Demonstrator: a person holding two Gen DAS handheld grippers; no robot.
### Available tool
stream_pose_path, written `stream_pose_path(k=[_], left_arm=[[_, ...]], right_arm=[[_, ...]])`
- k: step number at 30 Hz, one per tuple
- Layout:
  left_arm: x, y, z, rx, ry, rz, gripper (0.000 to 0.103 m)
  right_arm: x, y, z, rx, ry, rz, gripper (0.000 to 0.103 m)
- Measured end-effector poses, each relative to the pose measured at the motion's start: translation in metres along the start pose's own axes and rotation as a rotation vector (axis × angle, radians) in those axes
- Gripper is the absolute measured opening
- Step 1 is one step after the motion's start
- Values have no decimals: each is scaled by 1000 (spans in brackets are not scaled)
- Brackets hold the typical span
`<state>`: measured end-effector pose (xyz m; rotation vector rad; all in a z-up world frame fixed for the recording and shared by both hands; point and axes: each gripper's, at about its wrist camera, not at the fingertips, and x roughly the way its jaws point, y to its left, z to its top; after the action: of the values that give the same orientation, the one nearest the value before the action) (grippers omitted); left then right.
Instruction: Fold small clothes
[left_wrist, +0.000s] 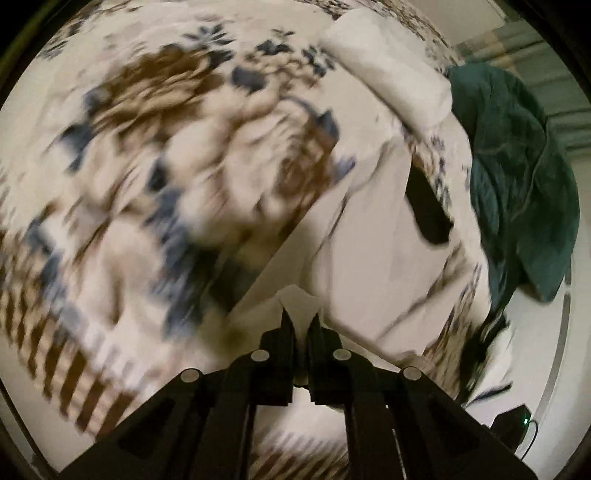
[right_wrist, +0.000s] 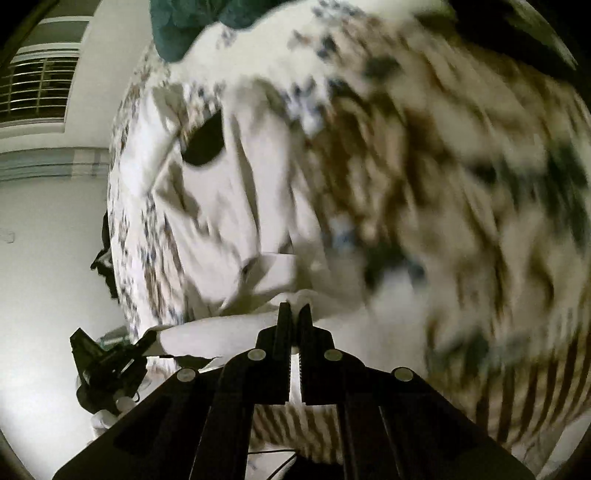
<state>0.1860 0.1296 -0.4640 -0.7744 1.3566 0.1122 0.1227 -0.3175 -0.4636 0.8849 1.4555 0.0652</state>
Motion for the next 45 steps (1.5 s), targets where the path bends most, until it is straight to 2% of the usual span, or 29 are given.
stream_pose_path(k=[3, 6, 8, 9, 10, 11, 12, 14, 19, 22, 23, 24, 25, 26, 27, 30, 33, 35, 37, 41, 43, 44, 45], left_arm=[[31, -15, 45, -16, 32, -47, 4], [48, -12, 78, -71, 85, -156, 9], [40, -3, 89, -97, 69, -188, 11], [32, 5, 91, -104, 43, -196, 15], [28, 8, 92, -105, 24, -189, 31], [23, 12, 92, -97, 3, -171, 56], [17, 15, 91, -79, -23, -145, 61], [19, 11, 92, -10, -32, -111, 61], [65, -20, 93, 232, 65, 13, 61], [101, -40, 94, 323, 117, 80, 61], [111, -43, 94, 344, 132, 114, 61], [121, -44, 95, 357, 150, 142, 61], [126, -42, 97, 353, 158, 153, 61], [125, -41, 99, 343, 160, 151, 61], [121, -43, 102, 337, 159, 142, 61], [98, -59, 113, 360, 122, 96, 61], [84, -85, 134, 406, 76, 64, 61], [91, -105, 151, 432, 80, 56, 61], [110, -125, 169, 471, 87, 84, 61], [158, -171, 186, 594, 96, 184, 61], [176, -180, 188, 649, 127, 215, 60], [184, -183, 188, 667, 139, 220, 58], [188, -185, 187, 680, 136, 218, 49]], right_arm=[[18, 19, 48, 16, -57, -21, 3], [27, 17, 90, 81, -106, -12, 4], [28, 11, 103, 120, -99, 17, 13], [25, 14, 105, 110, -113, 16, 31], [20, 17, 104, 85, -133, -4, 53], [15, 20, 102, 55, -152, -34, 57], [13, 24, 99, 28, -162, -61, 57], [16, 28, 95, -32, -152, -122, 57], [46, 22, 94, -111, -76, -190, 57], [72, 21, 103, -105, -50, -211, 55], [79, 20, 106, -95, -54, -207, 51], [83, 18, 109, -84, -68, -229, 34], [90, 14, 113, -68, -63, -285, 32], [96, 9, 117, -47, -46, -332, 32], [98, 4, 120, -26, -38, -341, 32], [86, 10, 127, -4, -35, -307, 33], [66, 36, 139, -48, -84, -281, 46], [65, 58, 158, -74, -98, -266, 48], [76, 77, 183, -96, -98, -267, 49], [126, 111, 238, -164, -75, -355, 50], [152, 120, 262, -199, -46, -407, 50], [166, 124, 272, -208, -16, -441, 50], [175, 125, 278, -213, 4, -462, 49]])
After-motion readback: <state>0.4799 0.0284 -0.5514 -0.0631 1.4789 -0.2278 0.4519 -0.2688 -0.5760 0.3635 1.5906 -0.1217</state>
